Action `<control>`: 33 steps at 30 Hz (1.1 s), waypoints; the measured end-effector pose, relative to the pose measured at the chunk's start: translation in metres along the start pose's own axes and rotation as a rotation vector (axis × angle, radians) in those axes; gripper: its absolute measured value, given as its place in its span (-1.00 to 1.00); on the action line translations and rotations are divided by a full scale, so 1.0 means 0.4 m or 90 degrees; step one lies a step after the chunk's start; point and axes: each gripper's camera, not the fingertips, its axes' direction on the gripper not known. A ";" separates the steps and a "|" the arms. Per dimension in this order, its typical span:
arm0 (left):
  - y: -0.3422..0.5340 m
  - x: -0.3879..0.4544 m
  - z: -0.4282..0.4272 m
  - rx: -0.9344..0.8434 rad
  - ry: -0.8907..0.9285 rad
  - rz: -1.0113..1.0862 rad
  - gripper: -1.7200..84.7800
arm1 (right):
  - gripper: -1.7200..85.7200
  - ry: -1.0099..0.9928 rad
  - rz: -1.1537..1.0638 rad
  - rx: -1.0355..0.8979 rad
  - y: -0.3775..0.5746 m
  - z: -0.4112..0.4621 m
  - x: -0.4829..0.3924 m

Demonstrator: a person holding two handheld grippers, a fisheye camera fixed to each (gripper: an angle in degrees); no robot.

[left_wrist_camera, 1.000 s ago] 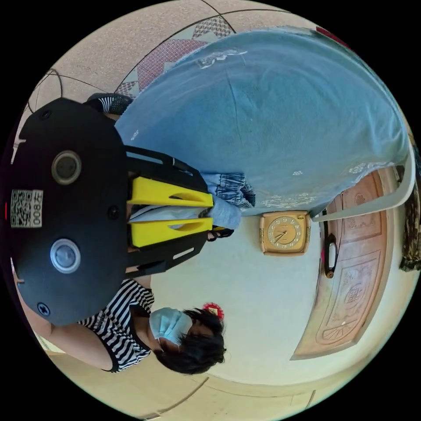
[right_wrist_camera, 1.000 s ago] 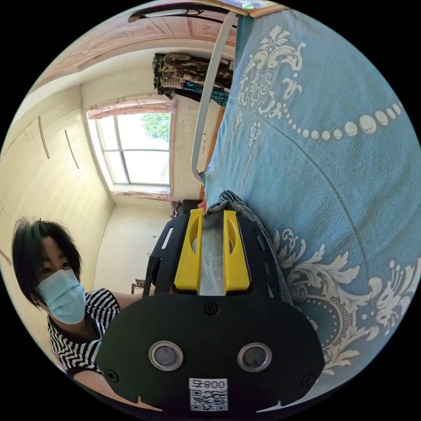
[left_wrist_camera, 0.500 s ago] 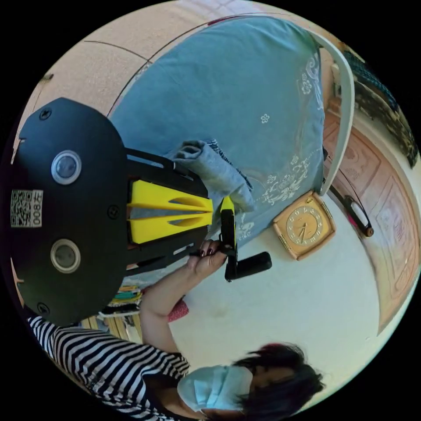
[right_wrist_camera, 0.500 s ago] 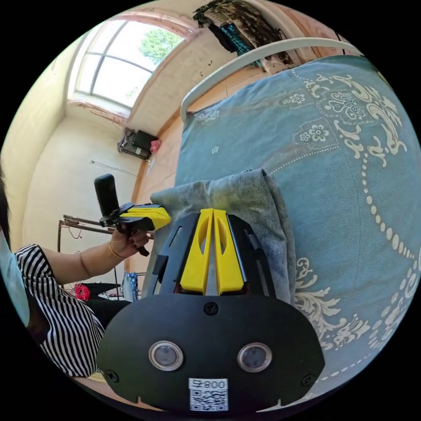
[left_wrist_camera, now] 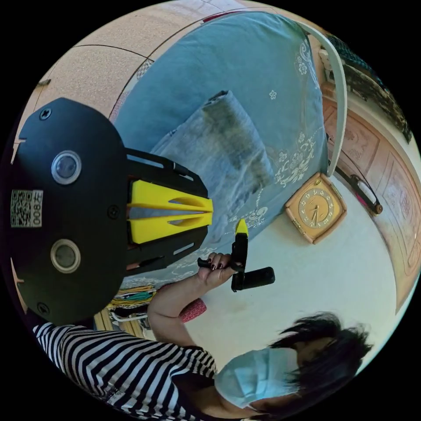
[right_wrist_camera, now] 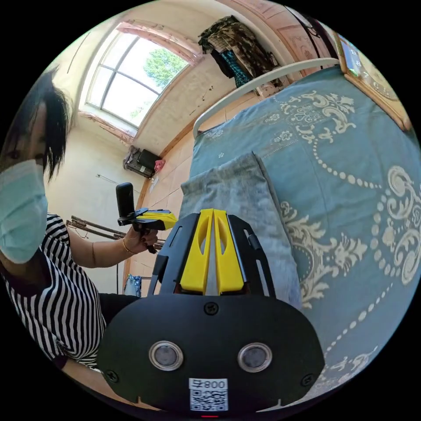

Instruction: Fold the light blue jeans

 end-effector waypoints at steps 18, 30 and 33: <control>0.154 -0.090 0.010 -0.077 0.027 -0.240 -0.74 | -0.76 -0.072 0.268 0.088 0.249 -0.114 -0.011; 0.257 -0.237 0.097 -0.029 0.231 -0.487 -0.66 | -0.64 -0.281 0.393 0.072 0.234 -0.057 -0.100; 0.262 -0.256 0.107 -0.017 0.244 -0.498 -0.71 | -0.64 -0.317 0.400 0.079 0.202 -0.059 -0.142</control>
